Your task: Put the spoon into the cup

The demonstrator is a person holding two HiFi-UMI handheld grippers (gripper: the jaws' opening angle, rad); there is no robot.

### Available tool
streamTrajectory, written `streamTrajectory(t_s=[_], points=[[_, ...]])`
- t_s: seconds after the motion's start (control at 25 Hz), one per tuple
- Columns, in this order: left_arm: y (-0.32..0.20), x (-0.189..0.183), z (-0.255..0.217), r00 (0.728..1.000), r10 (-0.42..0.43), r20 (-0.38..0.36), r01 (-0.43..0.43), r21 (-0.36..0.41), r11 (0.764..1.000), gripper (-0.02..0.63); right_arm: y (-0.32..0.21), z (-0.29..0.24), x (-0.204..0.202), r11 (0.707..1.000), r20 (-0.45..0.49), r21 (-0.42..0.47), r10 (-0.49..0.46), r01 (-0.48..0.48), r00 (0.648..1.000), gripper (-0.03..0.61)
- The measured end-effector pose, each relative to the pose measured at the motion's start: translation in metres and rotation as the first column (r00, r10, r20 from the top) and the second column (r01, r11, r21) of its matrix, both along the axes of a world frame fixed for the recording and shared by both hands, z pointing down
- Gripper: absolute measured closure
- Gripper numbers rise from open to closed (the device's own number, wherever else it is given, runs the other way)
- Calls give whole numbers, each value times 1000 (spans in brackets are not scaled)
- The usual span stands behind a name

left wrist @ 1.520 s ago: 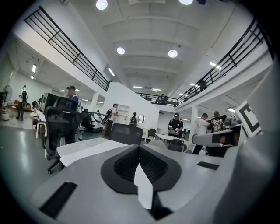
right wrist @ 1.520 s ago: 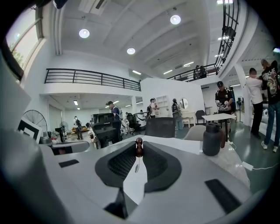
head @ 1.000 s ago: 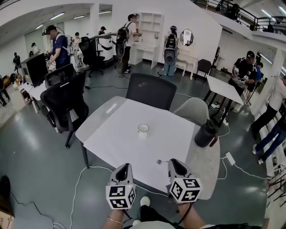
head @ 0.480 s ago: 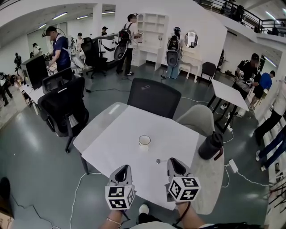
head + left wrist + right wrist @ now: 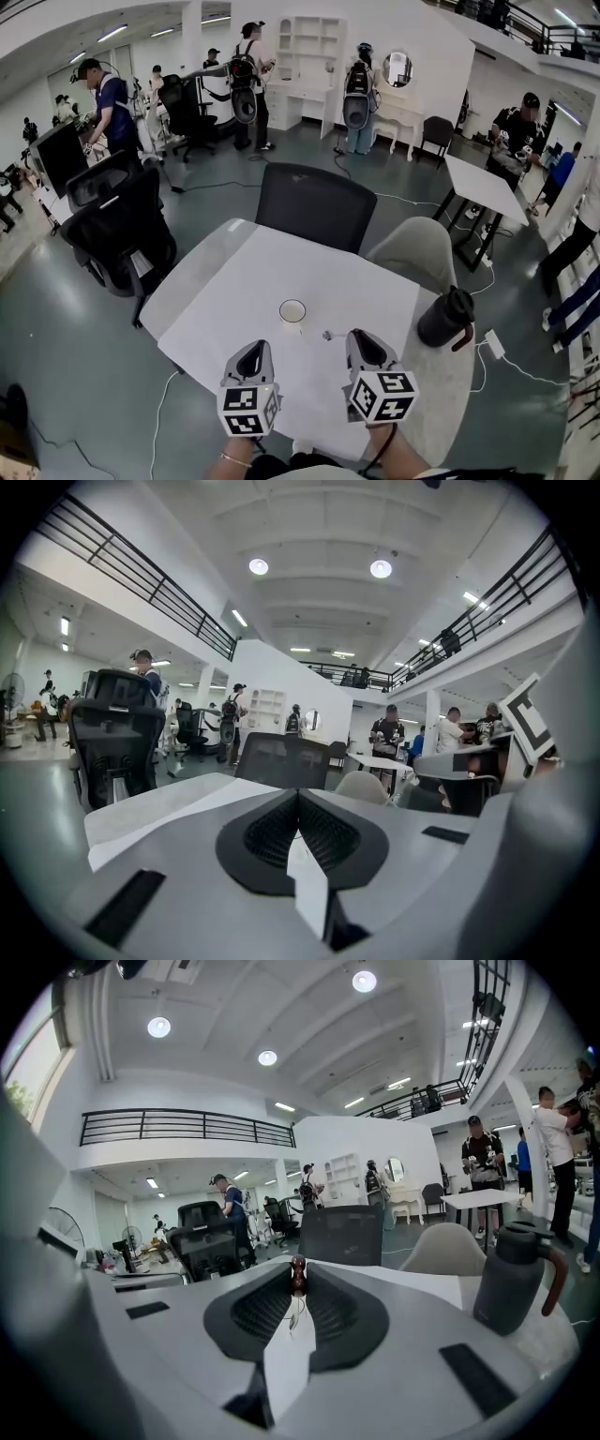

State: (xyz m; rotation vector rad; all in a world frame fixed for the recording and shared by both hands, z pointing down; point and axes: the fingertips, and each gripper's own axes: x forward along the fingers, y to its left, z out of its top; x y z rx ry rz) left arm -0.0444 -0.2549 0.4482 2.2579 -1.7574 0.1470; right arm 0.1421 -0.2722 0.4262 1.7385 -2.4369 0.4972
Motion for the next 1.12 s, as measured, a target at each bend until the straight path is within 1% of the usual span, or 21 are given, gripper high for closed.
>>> streamTrajectory(t_s=[0.2, 0.32, 0.68, 0.92, 1.12], points=[[-14, -8, 7, 1000, 2, 2, -2, -23, 1000, 595, -8, 12, -5, 999, 13, -38, 17, -17, 1000, 511], [-22, -12, 14, 1000, 15, -7, -15, -43, 999, 595, -12, 17, -6, 998, 21, -55, 45, -44, 999, 511], [-41, -19, 20, 998, 58, -21, -59, -50, 997, 595, -23, 14, -1, 992, 6, -54, 114, -114, 993, 511], [-54, -26, 21, 997, 79, -15, -79, -47, 996, 595, -31, 15, -8, 990, 4, -56, 128, -128, 992, 511], [-64, -34, 21, 997, 77, -6, -77, -46, 996, 595, -40, 17, -18, 990, 13, -61, 128, -127, 992, 511]])
